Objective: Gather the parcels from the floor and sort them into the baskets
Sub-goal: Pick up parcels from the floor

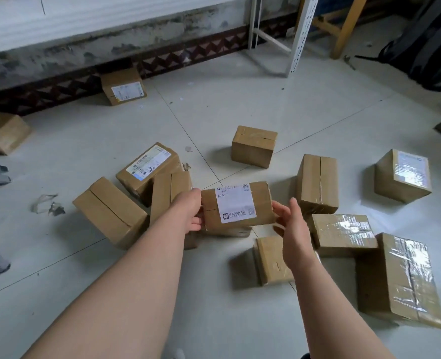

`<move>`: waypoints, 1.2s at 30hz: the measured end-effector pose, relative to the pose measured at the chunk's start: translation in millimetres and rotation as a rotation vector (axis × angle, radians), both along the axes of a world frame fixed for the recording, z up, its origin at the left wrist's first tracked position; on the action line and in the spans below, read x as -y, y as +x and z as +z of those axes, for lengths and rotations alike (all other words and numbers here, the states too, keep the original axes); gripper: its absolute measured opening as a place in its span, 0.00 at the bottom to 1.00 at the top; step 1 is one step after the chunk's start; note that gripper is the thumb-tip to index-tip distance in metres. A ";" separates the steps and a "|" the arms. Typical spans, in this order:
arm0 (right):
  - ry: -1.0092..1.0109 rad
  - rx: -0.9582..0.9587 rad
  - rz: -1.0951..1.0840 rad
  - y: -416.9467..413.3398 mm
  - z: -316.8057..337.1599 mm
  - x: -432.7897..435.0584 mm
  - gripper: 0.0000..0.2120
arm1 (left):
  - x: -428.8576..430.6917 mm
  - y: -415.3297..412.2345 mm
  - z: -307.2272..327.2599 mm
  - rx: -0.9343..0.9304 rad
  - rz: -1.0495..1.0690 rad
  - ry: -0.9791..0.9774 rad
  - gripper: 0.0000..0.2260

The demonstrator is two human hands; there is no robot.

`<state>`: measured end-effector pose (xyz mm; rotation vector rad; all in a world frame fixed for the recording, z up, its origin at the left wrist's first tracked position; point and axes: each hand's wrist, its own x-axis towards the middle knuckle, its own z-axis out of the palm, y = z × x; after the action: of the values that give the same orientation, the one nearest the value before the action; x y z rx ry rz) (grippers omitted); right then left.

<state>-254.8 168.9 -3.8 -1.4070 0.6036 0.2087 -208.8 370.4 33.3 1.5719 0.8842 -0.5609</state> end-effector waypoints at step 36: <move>0.201 -0.084 0.047 52.3 -50.9 -41.1 0.21 | -7.0 48.8 -88.3 0.076 0.118 -0.305 0.19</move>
<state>-202.5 210.1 -54.6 -1.2234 0.6021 0.3581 -160.0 377.4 -55.0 1.2492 0.7879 -0.5216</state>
